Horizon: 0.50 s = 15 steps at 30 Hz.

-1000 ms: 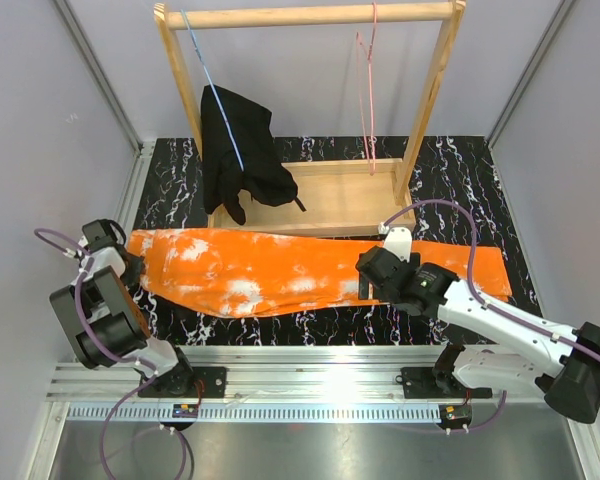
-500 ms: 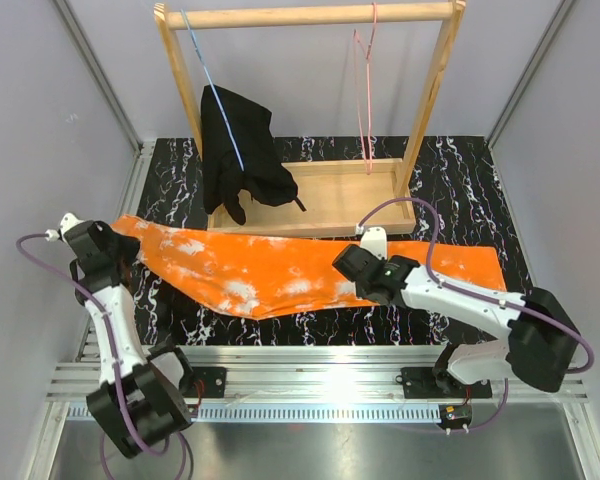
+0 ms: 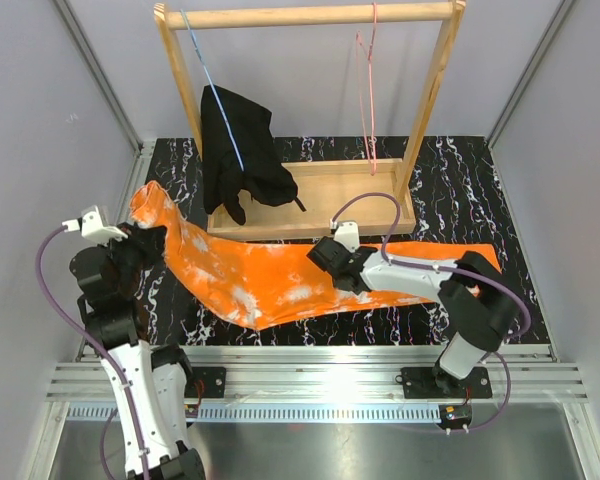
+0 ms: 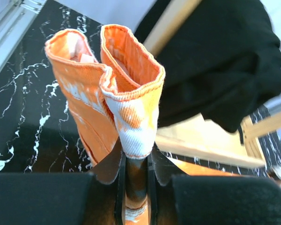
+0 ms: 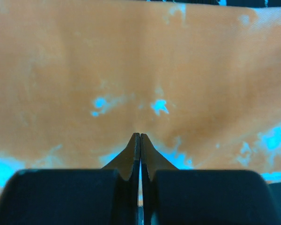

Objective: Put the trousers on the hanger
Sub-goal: Fold the trousers

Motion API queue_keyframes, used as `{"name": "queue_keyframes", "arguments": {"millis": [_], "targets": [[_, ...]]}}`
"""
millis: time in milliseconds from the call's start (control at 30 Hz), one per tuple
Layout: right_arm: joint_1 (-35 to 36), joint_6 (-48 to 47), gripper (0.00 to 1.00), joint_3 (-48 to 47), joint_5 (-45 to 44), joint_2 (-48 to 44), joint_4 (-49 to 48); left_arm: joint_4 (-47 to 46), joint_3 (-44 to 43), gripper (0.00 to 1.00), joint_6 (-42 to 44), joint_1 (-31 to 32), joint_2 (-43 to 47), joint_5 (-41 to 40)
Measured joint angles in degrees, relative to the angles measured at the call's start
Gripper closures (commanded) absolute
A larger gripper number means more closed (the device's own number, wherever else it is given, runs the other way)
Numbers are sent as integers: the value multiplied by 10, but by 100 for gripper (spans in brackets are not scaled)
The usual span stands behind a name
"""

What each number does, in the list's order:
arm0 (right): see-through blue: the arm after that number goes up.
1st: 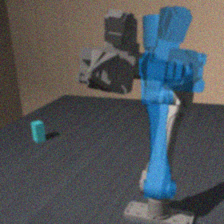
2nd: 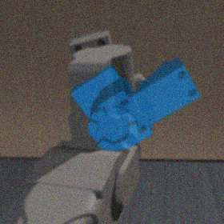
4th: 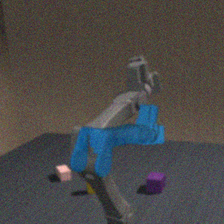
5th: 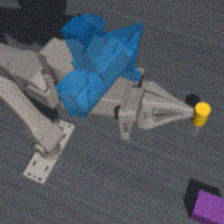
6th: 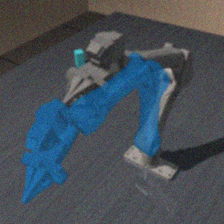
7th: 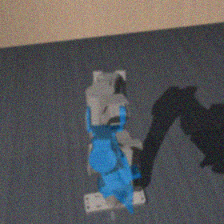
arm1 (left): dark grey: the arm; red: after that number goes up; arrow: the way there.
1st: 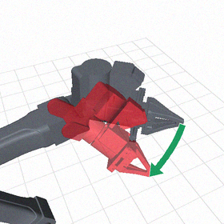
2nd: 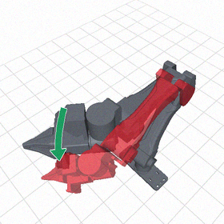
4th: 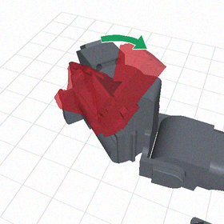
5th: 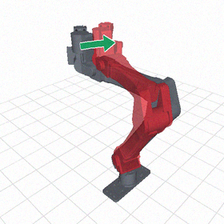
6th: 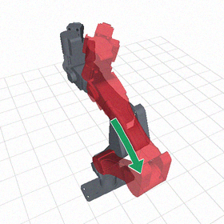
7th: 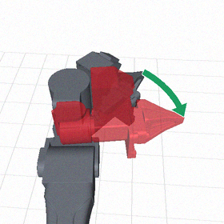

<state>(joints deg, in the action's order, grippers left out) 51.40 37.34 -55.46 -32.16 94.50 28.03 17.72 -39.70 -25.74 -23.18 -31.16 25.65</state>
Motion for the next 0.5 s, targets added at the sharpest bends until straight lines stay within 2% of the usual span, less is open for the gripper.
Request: {"name": "queue_keyframes", "arguments": {"millis": [200, 500], "targets": [[-2, -1, 100, -14, 3, 56, -30, 67, 0, 100, 32, 26, 58, 1], [-1, 18, 100, -15, 13, 60, -38, 128, -24, 100, 87, 101, 78, -21]]}}
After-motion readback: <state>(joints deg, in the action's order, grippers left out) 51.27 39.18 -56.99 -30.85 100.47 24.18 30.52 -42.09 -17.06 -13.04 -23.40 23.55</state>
